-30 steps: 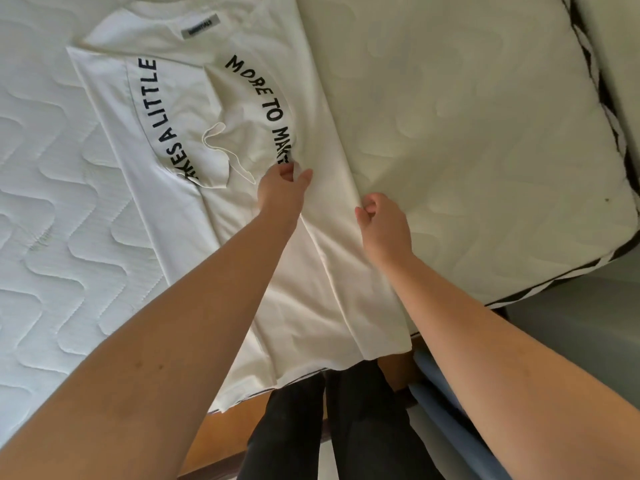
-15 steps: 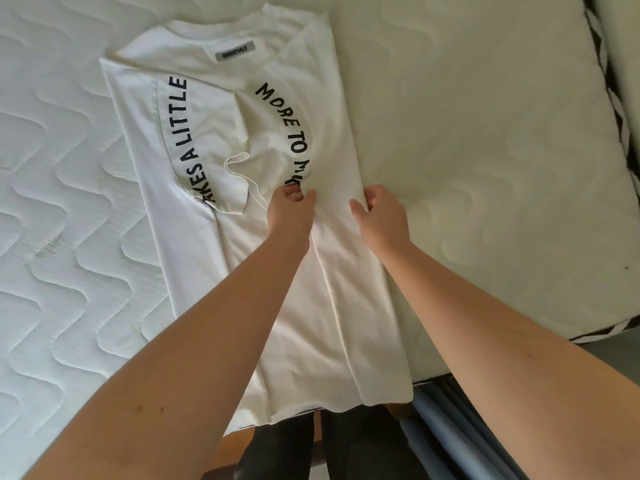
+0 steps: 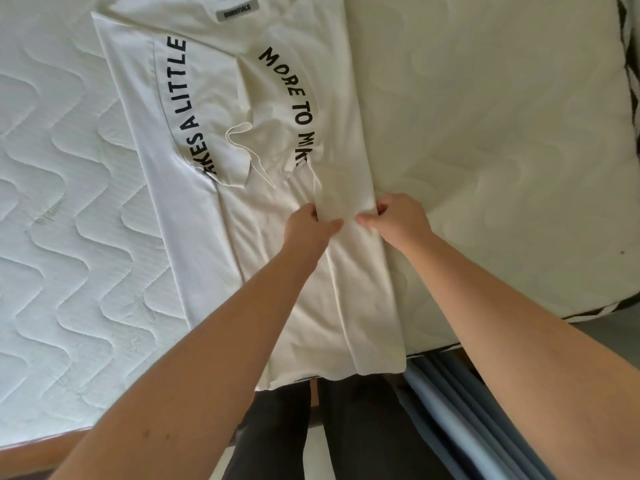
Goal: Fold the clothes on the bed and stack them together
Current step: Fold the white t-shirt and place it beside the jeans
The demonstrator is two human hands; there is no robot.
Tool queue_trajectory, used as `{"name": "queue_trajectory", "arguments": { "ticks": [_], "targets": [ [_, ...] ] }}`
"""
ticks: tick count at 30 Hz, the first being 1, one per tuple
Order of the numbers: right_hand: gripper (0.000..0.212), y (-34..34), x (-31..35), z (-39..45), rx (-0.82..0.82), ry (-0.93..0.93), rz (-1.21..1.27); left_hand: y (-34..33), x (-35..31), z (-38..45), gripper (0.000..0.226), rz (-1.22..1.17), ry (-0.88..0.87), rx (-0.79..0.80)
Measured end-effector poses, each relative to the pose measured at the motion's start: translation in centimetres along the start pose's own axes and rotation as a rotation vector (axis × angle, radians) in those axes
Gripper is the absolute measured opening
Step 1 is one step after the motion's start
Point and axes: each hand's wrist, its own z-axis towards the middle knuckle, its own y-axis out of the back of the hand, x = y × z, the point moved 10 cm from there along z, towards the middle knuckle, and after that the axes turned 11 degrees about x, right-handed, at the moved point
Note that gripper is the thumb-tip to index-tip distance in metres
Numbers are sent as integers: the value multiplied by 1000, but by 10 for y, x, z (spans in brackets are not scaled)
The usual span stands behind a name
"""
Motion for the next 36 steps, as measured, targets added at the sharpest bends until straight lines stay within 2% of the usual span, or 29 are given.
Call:
{"name": "queue_trajectory", "arguments": {
  "ticks": [1,2,4,7,9,12,13,15,18,21,24,27,31,34,36],
  "targets": [
    [32,-4,-9,-5,12,-1,4,-2,8,-6,16,36,-2,-20],
    [31,-8,-16,-10,14,-3,10,-2,16,-13,15,59,-2,-58],
    [32,-15,-28,-22,24,6,-15,-4,33,-24,31,71,9,-91],
    [22,-39,-44,-40,150,49,-58,-25,55,-39,13,6,-13,40],
    [23,-53,-60,-53,188,37,-8,-32,70,-47,14,46,6,73],
    [40,-61,-79,-67,108,13,108,-28,86,-56,34,94,13,-7],
    [41,-64,-83,-71,95,17,136,-29,90,-59,34,91,7,-8],
    [38,-75,-88,-80,142,33,155,-37,98,-64,16,79,-17,60],
    [34,-95,-103,-94,231,5,81,-47,116,-73,9,128,5,107],
    [36,-102,-120,-108,183,-22,138,-49,132,-81,22,126,57,69],
    [36,-111,-129,-119,173,-16,226,-60,144,-90,27,214,42,136],
    [44,-121,-135,-127,191,-19,168,-76,163,-99,42,294,59,211],
    [34,-129,-152,-142,148,-33,81,-75,178,-114,16,396,110,159],
    [23,-125,-167,-152,53,-105,2,-69,190,-127,20,425,163,128],
    [29,-120,-166,-161,-62,-114,-37,-62,189,-135,20,468,136,109]
  ]
}}
